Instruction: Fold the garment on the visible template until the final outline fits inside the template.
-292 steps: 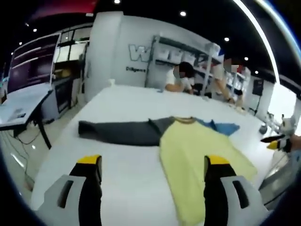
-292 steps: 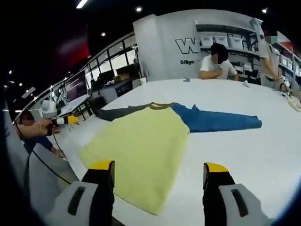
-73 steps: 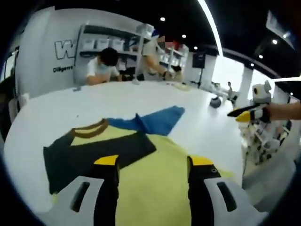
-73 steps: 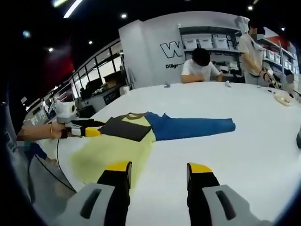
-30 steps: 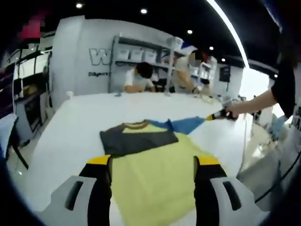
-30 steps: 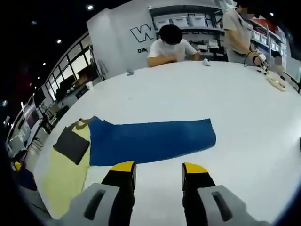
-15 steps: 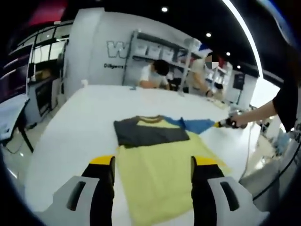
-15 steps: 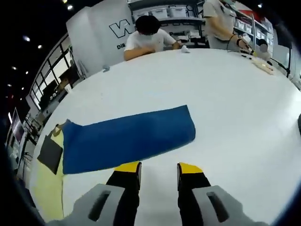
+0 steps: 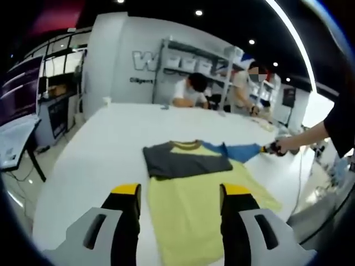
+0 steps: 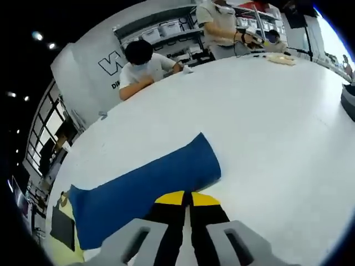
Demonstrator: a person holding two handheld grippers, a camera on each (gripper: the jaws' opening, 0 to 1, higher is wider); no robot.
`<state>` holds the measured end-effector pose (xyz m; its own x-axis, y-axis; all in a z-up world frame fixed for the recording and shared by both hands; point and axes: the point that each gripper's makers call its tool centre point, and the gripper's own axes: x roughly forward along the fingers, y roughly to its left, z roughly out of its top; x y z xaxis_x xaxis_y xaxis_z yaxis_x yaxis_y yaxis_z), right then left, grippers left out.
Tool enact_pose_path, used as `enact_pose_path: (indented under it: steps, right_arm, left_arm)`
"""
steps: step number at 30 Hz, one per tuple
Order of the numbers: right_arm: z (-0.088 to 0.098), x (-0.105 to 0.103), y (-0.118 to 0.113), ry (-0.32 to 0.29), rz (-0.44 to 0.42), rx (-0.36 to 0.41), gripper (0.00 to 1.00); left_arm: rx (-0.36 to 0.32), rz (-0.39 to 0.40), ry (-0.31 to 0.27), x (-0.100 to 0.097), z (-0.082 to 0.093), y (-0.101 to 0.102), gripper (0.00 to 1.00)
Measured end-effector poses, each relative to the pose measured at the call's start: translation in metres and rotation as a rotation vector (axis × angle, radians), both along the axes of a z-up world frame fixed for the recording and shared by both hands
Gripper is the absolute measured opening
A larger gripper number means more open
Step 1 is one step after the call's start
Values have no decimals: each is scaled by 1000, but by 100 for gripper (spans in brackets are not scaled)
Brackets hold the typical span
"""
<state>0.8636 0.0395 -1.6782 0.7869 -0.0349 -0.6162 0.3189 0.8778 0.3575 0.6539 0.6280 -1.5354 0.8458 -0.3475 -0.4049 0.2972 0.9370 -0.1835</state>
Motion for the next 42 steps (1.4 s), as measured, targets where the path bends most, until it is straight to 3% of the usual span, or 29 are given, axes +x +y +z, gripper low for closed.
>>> enact_pose_path:
  steps: [15, 20, 24, 33, 36, 42]
  right_arm:
    - [23, -39, 0, -33, -96, 40, 0]
    - [48, -43, 6, -65, -60, 5, 0]
    - [74, -35, 18, -133, -26, -12, 0]
    - [140, -34, 86, -279, 119, -97, 0]
    - [154, -27, 104, -323, 158, -82, 0]
    - [193, -13, 171, -425, 240, -44, 0]
  left_arm:
    - [-66, 6, -6, -4, -2, -1, 47]
    - [-80, 6, -7, -8, -4, 4, 47]
    - [-103, 27, -18, -11, -3, 10, 46]
    - [-113, 44, -27, -18, -2, 13, 45]
    - [-119, 45, -31, -21, -3, 15, 45]
    - [-122, 53, -11, -29, -6, 19, 44]
